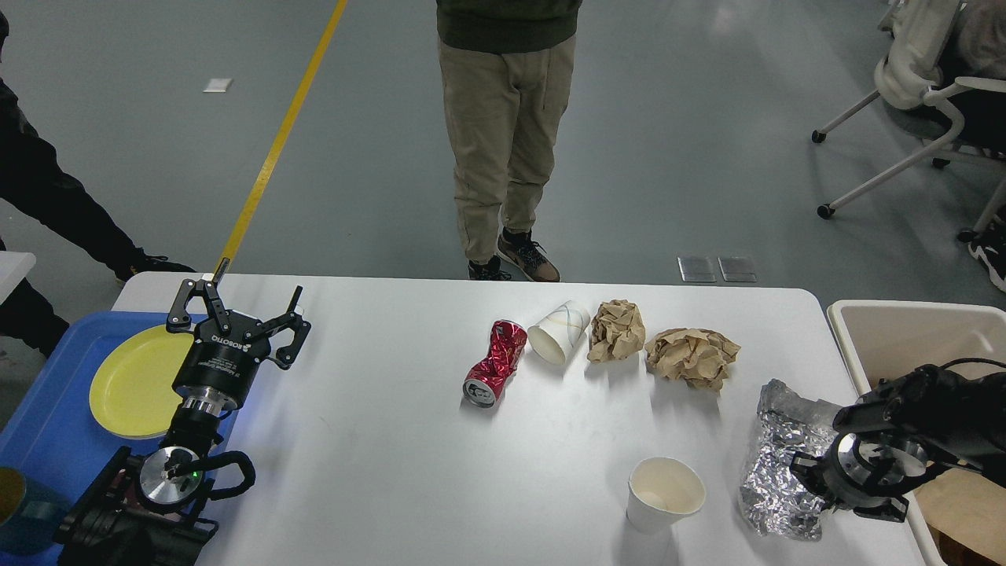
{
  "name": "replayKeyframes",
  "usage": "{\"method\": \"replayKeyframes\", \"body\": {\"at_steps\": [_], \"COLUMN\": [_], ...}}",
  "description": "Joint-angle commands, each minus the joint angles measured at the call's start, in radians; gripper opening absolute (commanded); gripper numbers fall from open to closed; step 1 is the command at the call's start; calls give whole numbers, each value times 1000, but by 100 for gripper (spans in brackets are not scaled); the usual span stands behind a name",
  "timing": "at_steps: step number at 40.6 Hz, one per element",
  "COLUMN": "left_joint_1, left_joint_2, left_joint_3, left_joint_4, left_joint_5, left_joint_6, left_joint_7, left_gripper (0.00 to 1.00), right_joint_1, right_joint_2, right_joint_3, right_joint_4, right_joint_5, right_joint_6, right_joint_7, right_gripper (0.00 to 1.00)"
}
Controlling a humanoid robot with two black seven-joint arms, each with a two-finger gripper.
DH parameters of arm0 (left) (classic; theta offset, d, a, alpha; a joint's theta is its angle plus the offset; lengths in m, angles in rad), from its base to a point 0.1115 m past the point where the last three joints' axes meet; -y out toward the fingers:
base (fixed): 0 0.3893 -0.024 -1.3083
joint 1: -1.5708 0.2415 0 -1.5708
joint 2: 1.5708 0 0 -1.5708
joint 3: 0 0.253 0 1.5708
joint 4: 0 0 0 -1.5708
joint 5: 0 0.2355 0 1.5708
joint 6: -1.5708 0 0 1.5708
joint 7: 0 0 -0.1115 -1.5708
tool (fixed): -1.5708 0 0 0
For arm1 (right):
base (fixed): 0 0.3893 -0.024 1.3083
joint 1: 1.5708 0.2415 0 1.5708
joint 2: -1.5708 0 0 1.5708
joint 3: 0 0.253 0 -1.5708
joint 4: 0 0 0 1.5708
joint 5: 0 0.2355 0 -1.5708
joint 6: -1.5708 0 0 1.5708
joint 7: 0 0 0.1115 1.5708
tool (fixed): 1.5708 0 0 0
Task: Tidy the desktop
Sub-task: 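Lower the right gripper onto the silver foil and grasp it, then lift the silver foil and carry it over the white bin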
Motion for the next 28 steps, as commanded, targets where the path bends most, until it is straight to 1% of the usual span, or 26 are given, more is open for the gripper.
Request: {"method": "replayKeyframes", "body": {"at_steps": [1, 12, 19, 23, 28], "left_joint_1": [0, 0, 0, 0, 0], "left_joint_2": [1, 1, -1, 1, 1], "left_joint_3": [0, 0, 0, 0, 0], "left_joint_4": [0, 0, 0, 0, 0], "left_joint_5": [0, 0, 0, 0, 0], "left_joint_6": [0, 0, 0, -1, -1], "left_joint_7": [0, 0, 0, 0, 0], "left_gripper": [96, 96, 96, 96, 96], "right_joint_1": [-6, 8, 90, 168, 282], "right_joint_2": [3, 3, -54, -98, -162], "right_joint_3": [1, 21, 19, 10, -8], "right_joint_4": [0, 17, 86, 127, 189], "right_joint_5": [-6, -26, -23, -18, -16], "right_joint_6": [0, 3, 22, 61, 152], "right_joint_7": [-1, 2, 2, 2, 2], "right_gripper": [0, 0, 0, 0, 0]}}
